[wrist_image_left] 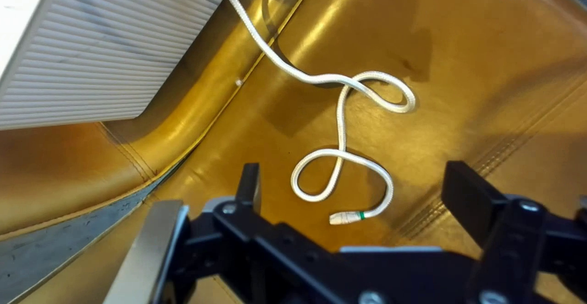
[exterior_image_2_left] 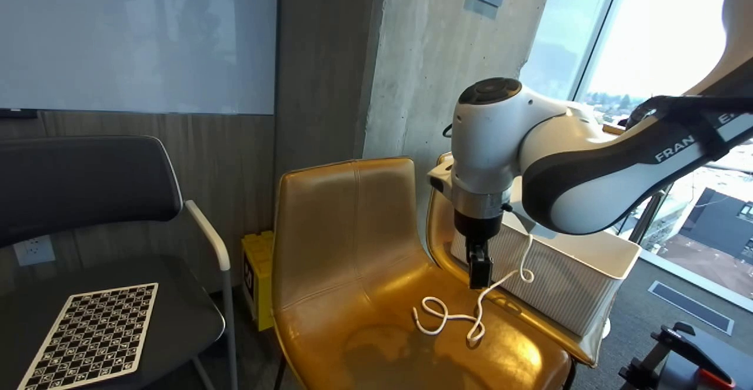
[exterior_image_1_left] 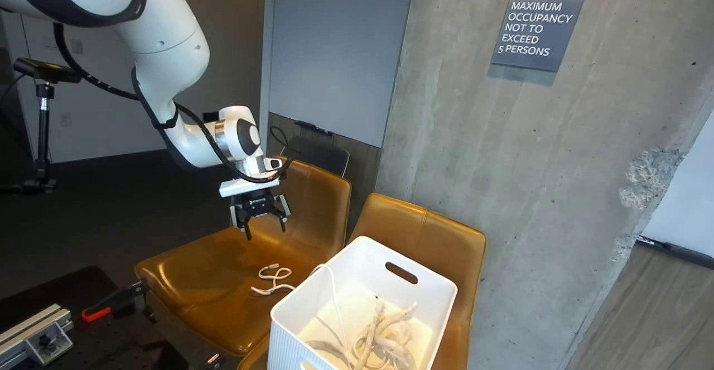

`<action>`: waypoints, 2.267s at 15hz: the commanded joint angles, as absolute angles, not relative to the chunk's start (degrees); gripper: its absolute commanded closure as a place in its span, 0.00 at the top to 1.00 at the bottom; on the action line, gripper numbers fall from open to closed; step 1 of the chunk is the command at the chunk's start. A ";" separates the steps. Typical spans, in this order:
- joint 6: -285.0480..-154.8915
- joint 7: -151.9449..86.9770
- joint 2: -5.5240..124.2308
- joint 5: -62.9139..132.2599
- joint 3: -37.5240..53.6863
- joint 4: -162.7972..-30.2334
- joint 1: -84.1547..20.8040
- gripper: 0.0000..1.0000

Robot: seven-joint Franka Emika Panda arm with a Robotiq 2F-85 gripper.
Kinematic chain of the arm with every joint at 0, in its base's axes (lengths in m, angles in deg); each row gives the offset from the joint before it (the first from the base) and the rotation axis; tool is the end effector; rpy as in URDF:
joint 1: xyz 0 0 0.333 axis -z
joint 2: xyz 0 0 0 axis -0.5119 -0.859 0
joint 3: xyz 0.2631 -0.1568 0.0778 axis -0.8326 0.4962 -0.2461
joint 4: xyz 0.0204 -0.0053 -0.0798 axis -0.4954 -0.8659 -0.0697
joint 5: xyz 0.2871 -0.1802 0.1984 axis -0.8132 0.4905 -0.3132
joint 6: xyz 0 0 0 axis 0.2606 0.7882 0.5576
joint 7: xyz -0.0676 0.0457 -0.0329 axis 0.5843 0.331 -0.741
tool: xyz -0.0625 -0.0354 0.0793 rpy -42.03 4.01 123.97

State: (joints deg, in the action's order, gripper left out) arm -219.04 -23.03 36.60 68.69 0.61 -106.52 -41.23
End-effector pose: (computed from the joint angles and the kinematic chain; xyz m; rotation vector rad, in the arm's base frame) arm 0.6253 0.1429 0.1601 2.5214 1.0664 -0.1309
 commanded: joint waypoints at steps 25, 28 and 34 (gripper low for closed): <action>-210.14 -15.78 12.88 66.92 6.79 -83.79 -38.11 1.00; -210.25 -15.32 12.88 66.67 6.84 -83.47 -37.67 0.66; -209.86 -14.85 13.20 66.73 7.22 -83.04 -37.15 0.19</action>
